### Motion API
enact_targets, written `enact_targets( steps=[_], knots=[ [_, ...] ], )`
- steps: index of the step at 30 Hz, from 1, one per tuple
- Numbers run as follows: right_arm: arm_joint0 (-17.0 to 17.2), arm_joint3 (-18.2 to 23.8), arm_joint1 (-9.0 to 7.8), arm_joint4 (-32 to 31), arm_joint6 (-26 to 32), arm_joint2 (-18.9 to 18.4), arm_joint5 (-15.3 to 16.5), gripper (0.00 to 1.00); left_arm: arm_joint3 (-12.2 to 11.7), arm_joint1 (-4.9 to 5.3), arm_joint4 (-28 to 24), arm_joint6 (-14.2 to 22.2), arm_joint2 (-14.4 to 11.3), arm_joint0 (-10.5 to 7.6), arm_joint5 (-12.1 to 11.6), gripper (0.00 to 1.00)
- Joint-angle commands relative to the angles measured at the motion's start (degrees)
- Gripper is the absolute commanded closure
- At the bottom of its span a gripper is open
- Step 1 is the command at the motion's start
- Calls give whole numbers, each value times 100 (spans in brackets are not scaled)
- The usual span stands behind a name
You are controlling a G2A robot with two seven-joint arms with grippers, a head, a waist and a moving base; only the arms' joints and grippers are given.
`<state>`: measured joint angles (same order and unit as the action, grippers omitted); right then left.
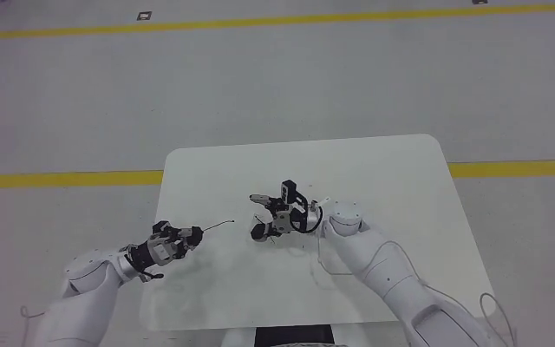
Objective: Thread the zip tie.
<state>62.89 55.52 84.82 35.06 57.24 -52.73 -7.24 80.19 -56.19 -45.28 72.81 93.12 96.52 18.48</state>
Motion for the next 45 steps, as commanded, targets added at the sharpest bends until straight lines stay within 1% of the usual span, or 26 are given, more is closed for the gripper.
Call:
enact_targets(
  steps=[1, 4, 6, 9, 12, 13, 14, 15, 16, 17, 19, 22, 24, 25, 26, 27, 30, 32, 33, 41, 44, 45],
  knots=[
    [5, -49, 18, 355, 39, -19, -433, 0, -4, 13, 44, 5, -8, 6, -66, 100],
    [-78, -182, 49, 676, 124, -15, -770, 0, 6, 32, 105, 38, -17, 23, -169, 100],
    [-141, -326, 71, 851, 235, 14, -1014, 0, 6, 32, 105, 38, -17, 23, -169, 100],
    [-278, -559, 107, 969, 364, 90, -1215, 0, 6, 32, 105, 38, -17, 23, -169, 100],
    [-420, -819, 149, 1004, 431, 207, -1224, 0, 6, 32, 105, 38, -17, 23, -169, 100],
    [-463, -882, 165, 1026, 441, 234, -1224, 17, 6, 32, 105, 38, -17, 23, -169, 100],
    [-515, -949, 184, 1006, 421, 277, -1194, 30, 6, 32, 105, 38, -17, 23, -169, 100],
    [-537, -990, 201, 1021, 425, 305, -1163, 53, 6, 32, 105, 38, -17, 23, -169, 100],
    [-560, -1028, 217, 1022, 418, 330, -1112, 58, 6, 32, 105, 38, -17, 23, -169, 100],
    [-590, -1071, 236, 983, 373, 367, -1001, 60, 6, 32, 105, 38, -17, 23, -169, 100],
    [-589, -1122, 265, 1030, 380, 391, -806, 61, 6, 32, 105, 38, -17, 23, -169, 100],
    [-575, -1181, 306, 976, 321, 446, -353, 64, 6, 32, 105, 38, -17, 23, -169, 100],
    [-558, -1225, 332, 937, 244, 475, -52, 70, 6, 32, 105, 38, -17, 23, -169, 100],
    [-539, -1234, 347, 988, 277, 479, 18, 76, 6, 32, 105, 38, -17, 23, -169, 100],
    [-537, -1255, 356, 991, 277, 485, 106, 78, 6, 32, 105, 38, -17, 23, -169, 100],
    [-536, -1274, 364, 960, 272, 503, 176, 79, 6, 32, 105, 38, -17, 23, -169, 100],
    [-536, -1328, 389, 942, 286, 533, 307, 78, 6, 32, 105, 38, -17, 23, -169, 100],
    [-535, -1356, 403, 929, 305, 554, 350, 81, 6, 32, 105, 38, -17, 23, -169, 100],
    [-542, -1370, 408, 914, 308, 565, 344, 78, 6, 32, 105, 38, -17, 23, -169, 100],
    [-576, -1425, 446, 877, 383, 599, 440, 75, 6, 32, 105, 38, -17, 23, -169, 100],
    [-595, -1417, 458, 799, 398, 632, 495, 80, 6, 32, 105, 38, -17, 23, -169, 100],
    [-590, -1413, 467, 799, 419, 647, 497, 80, 6, 32, 105, 38, -17, 23, -169, 100]
  ],
)
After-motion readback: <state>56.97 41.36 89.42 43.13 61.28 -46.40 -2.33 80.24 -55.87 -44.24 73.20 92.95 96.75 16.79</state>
